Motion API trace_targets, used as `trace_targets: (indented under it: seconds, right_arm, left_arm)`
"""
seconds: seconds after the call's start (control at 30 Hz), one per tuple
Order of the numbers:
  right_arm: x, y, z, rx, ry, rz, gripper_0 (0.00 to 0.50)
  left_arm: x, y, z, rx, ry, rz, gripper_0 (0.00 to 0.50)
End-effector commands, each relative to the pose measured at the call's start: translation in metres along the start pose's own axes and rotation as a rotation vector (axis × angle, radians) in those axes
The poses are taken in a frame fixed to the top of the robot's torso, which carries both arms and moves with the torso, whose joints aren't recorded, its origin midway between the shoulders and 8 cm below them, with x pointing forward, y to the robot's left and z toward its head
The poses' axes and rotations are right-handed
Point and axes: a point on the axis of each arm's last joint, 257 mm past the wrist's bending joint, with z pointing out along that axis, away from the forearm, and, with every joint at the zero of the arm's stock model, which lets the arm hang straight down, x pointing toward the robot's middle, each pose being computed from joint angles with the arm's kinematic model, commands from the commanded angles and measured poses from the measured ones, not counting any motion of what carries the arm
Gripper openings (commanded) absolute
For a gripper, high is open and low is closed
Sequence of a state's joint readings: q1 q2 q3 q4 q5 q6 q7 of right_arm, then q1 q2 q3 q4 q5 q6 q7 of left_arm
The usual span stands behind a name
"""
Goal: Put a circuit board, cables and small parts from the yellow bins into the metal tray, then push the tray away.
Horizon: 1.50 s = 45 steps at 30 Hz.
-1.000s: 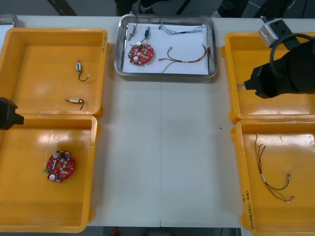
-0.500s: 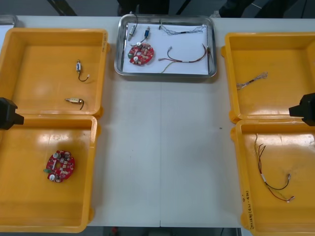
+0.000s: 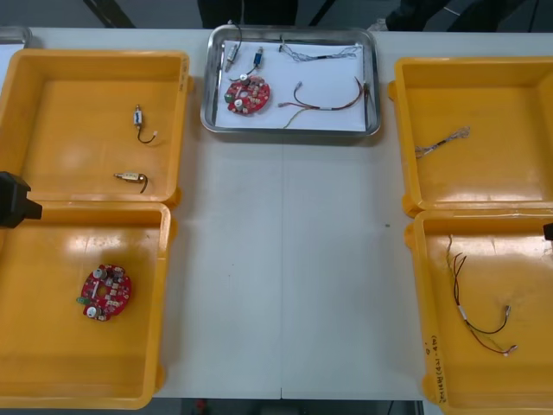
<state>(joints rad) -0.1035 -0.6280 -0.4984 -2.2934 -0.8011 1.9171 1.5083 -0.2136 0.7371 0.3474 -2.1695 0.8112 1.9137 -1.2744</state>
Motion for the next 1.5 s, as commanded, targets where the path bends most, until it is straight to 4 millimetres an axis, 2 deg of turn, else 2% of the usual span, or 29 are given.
trace_targets:
  seconds: [0.03, 0.4, 0.8, 1.5]
  right_arm:
    - [0.002, -0.022, -0.014, 0.072, -0.015, 0.023, 0.5]
    - [0.021, -0.028, -0.006, 0.085, 0.024, 0.084, 0.5]
    - [0.028, -0.027, -0.002, 0.084, 0.038, 0.098, 0.5]
    - [0.028, -0.027, -0.001, 0.084, 0.039, 0.097, 0.5]
  left_arm:
    - [0.007, -0.009, 0.0, 0.01, 0.005, 0.117, 0.5]
    - [0.007, -0.009, 0.0, 0.01, 0.005, 0.117, 0.5]
    - [0.007, -0.009, 0.0, 0.01, 0.005, 0.117, 0.5]
    - [0.007, -0.009, 0.0, 0.01, 0.005, 0.117, 0.5]
